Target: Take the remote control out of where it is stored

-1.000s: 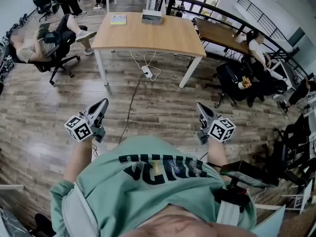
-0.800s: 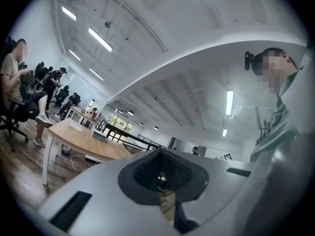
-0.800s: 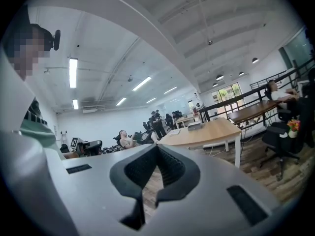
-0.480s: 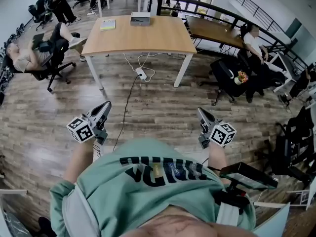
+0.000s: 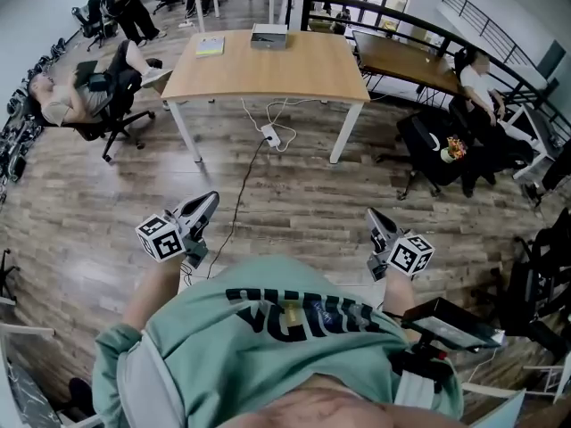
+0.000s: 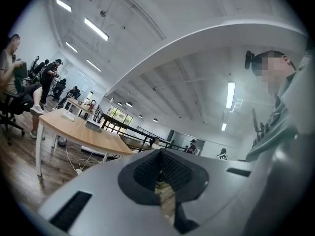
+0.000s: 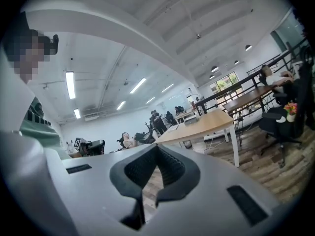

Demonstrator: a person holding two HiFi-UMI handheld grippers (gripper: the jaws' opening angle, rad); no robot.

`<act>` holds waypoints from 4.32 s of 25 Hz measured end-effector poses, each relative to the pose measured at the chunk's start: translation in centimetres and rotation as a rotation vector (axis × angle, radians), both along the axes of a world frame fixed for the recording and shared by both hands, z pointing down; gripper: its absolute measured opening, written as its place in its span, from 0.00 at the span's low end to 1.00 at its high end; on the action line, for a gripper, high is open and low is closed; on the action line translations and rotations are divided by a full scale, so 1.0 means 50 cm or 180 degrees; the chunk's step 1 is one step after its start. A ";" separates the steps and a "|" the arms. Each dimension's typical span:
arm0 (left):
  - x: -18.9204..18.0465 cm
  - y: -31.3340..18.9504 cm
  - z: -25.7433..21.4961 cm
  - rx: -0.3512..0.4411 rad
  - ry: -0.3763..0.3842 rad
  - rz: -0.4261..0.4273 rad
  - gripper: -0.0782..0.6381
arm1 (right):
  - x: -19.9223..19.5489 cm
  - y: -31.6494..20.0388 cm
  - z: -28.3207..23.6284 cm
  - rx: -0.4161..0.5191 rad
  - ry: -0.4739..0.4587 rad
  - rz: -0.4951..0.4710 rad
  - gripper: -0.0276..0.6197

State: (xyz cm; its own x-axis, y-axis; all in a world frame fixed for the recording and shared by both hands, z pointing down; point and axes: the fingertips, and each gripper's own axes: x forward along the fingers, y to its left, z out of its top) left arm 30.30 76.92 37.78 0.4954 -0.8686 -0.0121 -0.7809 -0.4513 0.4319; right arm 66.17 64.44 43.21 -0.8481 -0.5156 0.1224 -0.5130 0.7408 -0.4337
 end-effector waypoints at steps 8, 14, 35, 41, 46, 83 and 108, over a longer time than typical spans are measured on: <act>-0.156 -0.052 0.046 0.0044 0.0237 0.0028 0.11 | -0.156 -0.044 -0.007 0.0087 0.0207 -0.0018 0.04; -0.365 -0.119 0.050 0.0159 0.0256 0.0186 0.11 | -0.375 -0.089 -0.032 0.0095 0.0202 0.0084 0.04; -0.850 -0.267 0.099 0.0049 0.0357 -0.0072 0.11 | -0.947 -0.343 -0.082 0.0193 0.0501 -0.0477 0.04; -0.806 -0.391 0.077 0.0021 0.0173 -0.0244 0.11 | -0.939 -0.496 -0.052 0.0148 0.0354 -0.0776 0.04; -0.701 -0.521 0.035 0.0089 0.0181 -0.0441 0.11 | -0.863 -0.666 -0.066 0.0225 0.0152 -0.0907 0.04; -0.949 -1.139 0.003 0.0243 0.0206 0.0452 0.11 | -0.996 -1.140 -0.138 0.0244 0.0220 0.0073 0.04; -1.082 -1.374 0.126 -0.0041 0.0374 -0.0321 0.11 | -1.231 -1.522 -0.029 -0.0049 0.0136 -0.0743 0.04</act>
State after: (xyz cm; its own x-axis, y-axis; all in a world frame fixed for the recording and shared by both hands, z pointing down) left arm -23.81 8.23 44.09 0.4013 -0.9144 -0.0533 -0.7657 -0.3669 0.5283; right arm 4.64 -11.68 41.77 -0.9379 -0.3040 0.1669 -0.3467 0.8350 -0.4274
